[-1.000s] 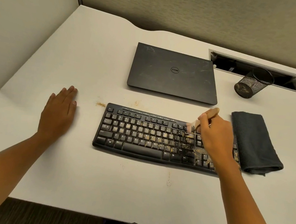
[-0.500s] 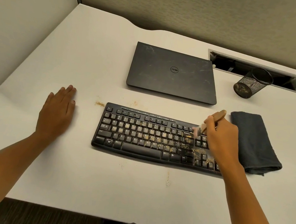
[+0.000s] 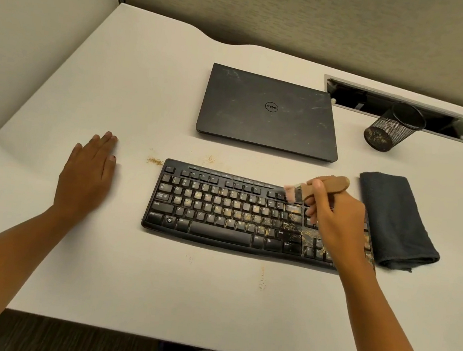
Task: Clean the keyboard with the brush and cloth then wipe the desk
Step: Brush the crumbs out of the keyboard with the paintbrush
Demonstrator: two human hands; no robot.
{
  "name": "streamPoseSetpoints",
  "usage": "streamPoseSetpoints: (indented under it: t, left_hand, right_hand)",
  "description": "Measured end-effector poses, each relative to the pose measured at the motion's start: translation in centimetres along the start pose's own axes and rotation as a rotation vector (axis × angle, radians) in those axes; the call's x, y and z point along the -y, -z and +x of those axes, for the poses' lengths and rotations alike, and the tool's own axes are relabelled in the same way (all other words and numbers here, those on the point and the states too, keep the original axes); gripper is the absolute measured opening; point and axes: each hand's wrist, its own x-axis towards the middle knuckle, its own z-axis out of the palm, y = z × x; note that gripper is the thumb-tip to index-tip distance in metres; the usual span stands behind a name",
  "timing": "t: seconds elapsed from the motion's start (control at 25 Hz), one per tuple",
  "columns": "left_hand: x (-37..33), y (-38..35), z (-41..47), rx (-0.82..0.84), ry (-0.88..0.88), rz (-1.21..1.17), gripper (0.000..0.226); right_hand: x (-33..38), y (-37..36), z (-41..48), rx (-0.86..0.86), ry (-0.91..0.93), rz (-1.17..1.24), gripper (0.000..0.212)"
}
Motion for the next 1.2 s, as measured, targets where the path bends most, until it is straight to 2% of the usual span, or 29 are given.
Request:
streamPoseSetpoints:
  t: [0.2, 0.28, 0.36, 0.44, 0.52, 0.68, 0.8, 0.96, 1.08, 1.2]
  left_hand:
    - [0.0, -0.1, 0.0, -0.009, -0.007, -0.002, 0.055]
    - [0.1, -0.1, 0.1, -0.013, -0.008, -0.006, 0.049]
    - [0.1, -0.2, 0.1, -0.008, -0.006, -0.012, 0.045]
    - [0.0, -0.2, 0.0, -0.009, -0.009, -0.011, 0.047]
    - [0.1, -0.1, 0.0, -0.006, -0.008, -0.003, 0.047]
    - [0.2, -0.1, 0.1, 0.001, -0.009, -0.008, 0.046]
    - [0.2, -0.2, 0.0, -0.005, -0.014, 0.0, 0.05]
    - [0.1, -0.1, 0.0, -0.007, -0.015, -0.01, 0.049]
    - [0.0, 0.0, 0.0, -0.003, -0.006, -0.013, 0.048]
    - [-0.2, 0.1, 0.0, 0.0, 0.008, -0.022, 0.044]
  right_hand:
    - [-0.2, 1.1, -0.1, -0.085, 0.013, -0.077, 0.037]
    - [0.1, 0.6, -0.1, -0.048, 0.016, -0.034, 0.037]
    - [0.4, 0.2, -0.3, -0.021, -0.06, 0.0, 0.037]
    - [0.6, 0.2, 0.1, -0.113, -0.132, -0.015, 0.037]
    - [1.1, 0.3, 0.8, -0.185, -0.129, -0.089, 0.034]
    - [1.5, 0.2, 1.8, -0.05, -0.175, -0.072, 0.033]
    - [1.1, 0.6, 2.1, -0.17, -0.188, -0.173, 0.035]
    - [0.8, 0.7, 2.3, -0.041, -0.231, -0.055, 0.032]
    - [1.1, 0.8, 2.4, -0.162, -0.199, -0.157, 0.031]
    - [1.5, 0.2, 2.5, -0.004, -0.193, -0.003, 0.024]
